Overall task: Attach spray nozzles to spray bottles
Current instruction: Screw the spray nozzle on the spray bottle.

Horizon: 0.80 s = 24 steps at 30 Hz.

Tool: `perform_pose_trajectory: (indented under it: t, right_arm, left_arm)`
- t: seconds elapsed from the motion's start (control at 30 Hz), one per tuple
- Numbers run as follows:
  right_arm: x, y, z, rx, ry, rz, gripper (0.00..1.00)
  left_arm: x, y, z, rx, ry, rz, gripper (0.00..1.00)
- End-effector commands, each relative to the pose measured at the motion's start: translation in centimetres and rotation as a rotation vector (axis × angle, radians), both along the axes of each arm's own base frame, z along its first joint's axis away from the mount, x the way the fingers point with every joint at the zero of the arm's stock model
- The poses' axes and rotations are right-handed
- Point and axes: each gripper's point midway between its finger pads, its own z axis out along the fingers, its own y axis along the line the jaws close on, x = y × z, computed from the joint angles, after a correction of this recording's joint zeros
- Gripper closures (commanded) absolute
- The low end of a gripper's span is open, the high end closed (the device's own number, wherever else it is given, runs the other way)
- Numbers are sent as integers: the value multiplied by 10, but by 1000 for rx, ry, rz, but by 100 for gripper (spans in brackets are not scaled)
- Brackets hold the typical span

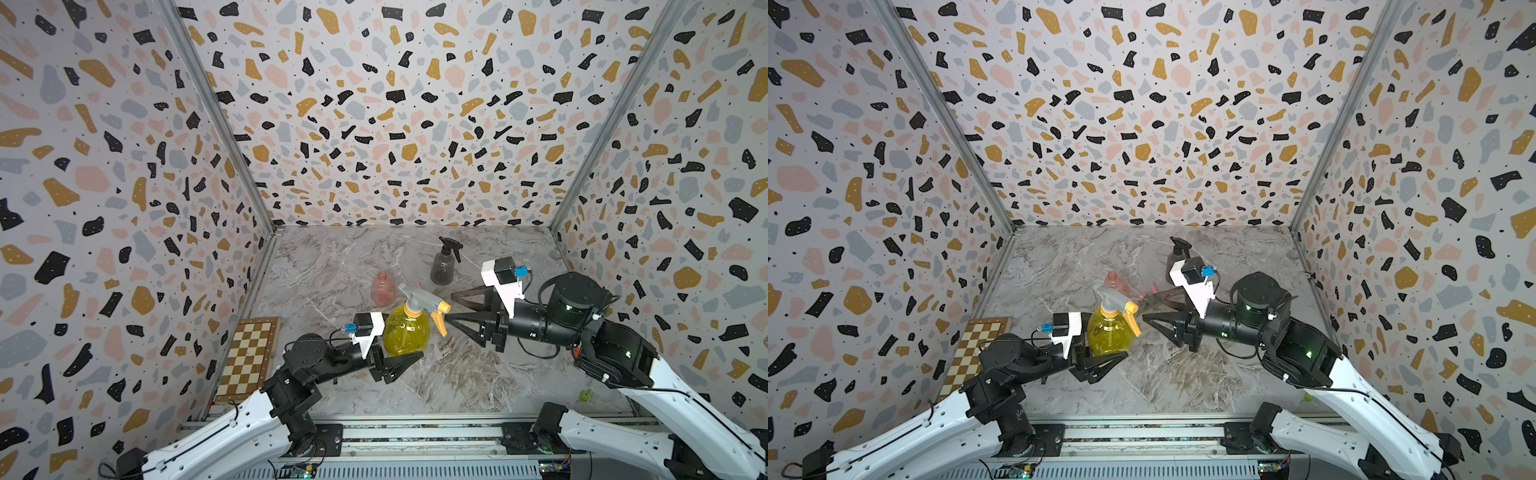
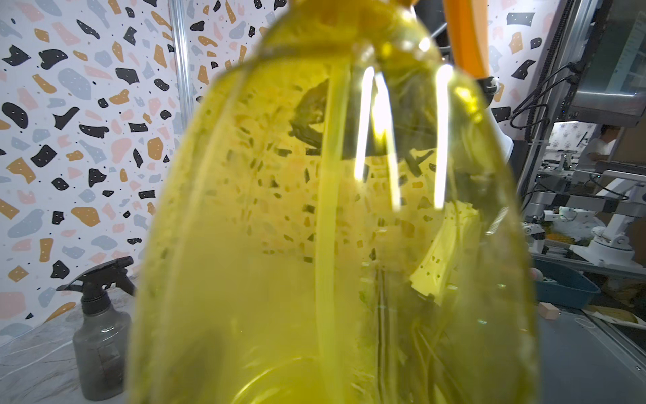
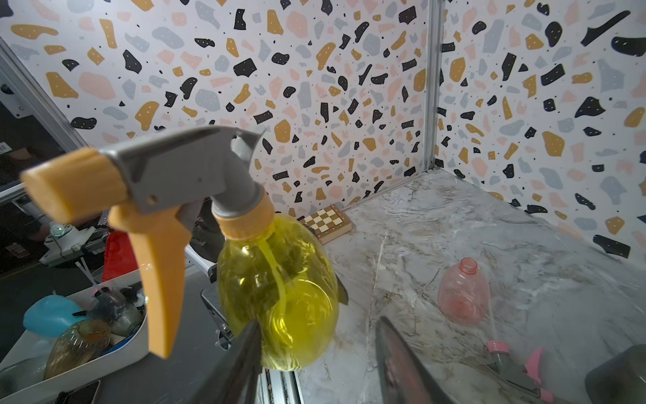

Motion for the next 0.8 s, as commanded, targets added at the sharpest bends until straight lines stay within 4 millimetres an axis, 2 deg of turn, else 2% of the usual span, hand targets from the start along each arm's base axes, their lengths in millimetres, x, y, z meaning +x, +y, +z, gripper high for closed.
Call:
perform_pose_trajectory:
  t: [0.0, 0.1, 0.23, 0.33, 0.6, 0.7, 0.77]
  right_arm:
    - [-10, -5, 18, 42, -34, 42, 46]
    - [2, -8, 15, 20, -29, -29, 49]
    - [-4, -2, 29, 42, -35, 14, 52]
    - [-7, -2, 38, 46, -54, -7, 59]
    - [-32, 20, 41, 14, -71, 29, 80]
    - [-52, 30, 45, 20, -84, 74, 82]
    - [-56, 35, 41, 5, -87, 78, 82]
  left_arm:
    - [-7, 5, 14, -54, -40, -21, 100]
    - [-11, 6, 17, -57, -51, -39, 100]
    - [-5, 3, 10, -38, -36, -18, 100]
    - [0, 2, 7, -30, -25, 5, 100]
    - [8, -1, 5, -12, -17, 31, 100]
    - [9, -3, 2, -6, -8, 31, 100]
    - [9, -2, 3, -12, -8, 29, 100]
